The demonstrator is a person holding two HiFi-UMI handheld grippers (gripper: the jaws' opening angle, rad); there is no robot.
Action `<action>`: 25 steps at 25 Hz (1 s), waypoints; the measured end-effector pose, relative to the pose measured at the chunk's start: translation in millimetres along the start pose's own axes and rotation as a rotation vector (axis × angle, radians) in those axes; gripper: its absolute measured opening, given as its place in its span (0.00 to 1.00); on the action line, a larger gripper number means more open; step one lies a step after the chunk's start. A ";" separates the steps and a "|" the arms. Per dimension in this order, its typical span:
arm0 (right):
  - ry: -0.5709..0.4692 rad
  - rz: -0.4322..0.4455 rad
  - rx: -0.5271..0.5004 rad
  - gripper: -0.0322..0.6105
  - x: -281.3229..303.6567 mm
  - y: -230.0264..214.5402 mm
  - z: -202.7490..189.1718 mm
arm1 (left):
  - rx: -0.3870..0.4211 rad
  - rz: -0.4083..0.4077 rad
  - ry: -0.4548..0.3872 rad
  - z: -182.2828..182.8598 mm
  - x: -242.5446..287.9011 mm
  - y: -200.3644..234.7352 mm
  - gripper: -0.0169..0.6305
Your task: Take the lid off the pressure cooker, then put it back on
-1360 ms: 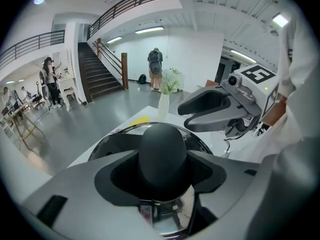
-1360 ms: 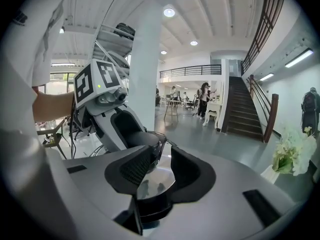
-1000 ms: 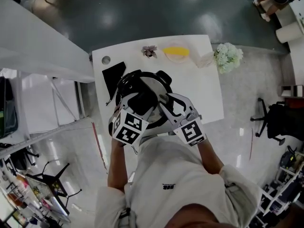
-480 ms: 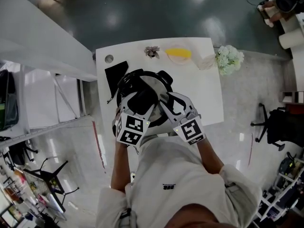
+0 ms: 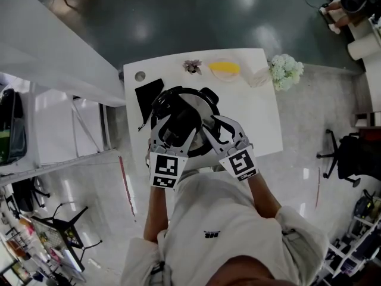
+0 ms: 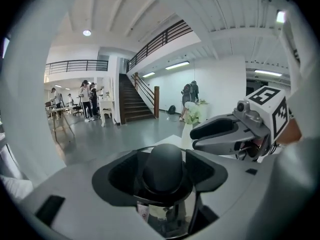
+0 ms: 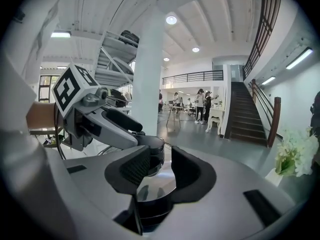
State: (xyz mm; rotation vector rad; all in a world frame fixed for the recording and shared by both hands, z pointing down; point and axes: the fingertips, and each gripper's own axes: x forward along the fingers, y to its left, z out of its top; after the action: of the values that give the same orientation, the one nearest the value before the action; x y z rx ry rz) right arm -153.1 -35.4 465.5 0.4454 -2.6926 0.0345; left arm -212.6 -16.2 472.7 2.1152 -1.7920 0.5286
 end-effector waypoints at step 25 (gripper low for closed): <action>-0.013 -0.107 -0.078 0.26 4.9 34.0 20.7 | 0.011 0.039 -0.134 -6.5 -44.8 13.5 0.38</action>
State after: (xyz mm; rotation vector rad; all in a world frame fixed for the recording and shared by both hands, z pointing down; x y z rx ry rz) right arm -176.2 -6.4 449.9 0.5661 -2.6676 -0.1035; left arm -232.9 23.6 457.3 2.1732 -1.9093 0.4160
